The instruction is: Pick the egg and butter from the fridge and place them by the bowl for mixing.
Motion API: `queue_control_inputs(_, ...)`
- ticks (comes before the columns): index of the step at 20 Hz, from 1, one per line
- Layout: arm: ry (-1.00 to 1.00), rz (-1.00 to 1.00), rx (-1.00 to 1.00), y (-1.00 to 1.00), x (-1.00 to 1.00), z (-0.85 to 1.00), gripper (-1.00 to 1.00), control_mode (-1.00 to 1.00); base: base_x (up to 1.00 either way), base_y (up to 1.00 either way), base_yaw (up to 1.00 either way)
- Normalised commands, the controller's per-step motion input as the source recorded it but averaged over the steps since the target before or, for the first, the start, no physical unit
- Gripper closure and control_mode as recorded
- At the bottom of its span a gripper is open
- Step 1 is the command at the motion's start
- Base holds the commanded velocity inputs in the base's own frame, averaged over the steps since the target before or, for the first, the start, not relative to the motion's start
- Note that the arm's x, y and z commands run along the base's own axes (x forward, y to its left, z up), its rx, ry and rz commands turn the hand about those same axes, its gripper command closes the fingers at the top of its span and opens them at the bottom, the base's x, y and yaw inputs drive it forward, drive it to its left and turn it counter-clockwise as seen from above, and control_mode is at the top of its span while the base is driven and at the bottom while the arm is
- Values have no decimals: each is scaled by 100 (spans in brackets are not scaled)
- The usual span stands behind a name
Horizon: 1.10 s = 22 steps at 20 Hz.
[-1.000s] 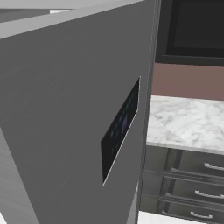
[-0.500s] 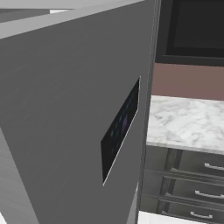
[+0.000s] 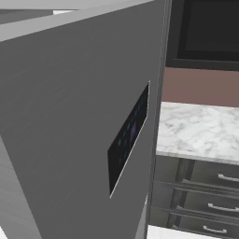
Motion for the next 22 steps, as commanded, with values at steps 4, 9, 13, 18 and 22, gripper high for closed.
queue_control_inputs(4,10,-1,7,0,4,-8,-100,-100,0,0,0)
queue_control_inputs(9,16,-2,7,2,0,-22,-100,-100,0,0,0)
queue_control_inputs(13,5,0,5,0,9,-19,-100,-100,0,0,0)
queue_control_inputs(18,0,0,4,0,14,-14,-100,-100,0,0,0)
queue_control_inputs(22,1,-1,1,2,4,-26,-100,-100,0,0,0)
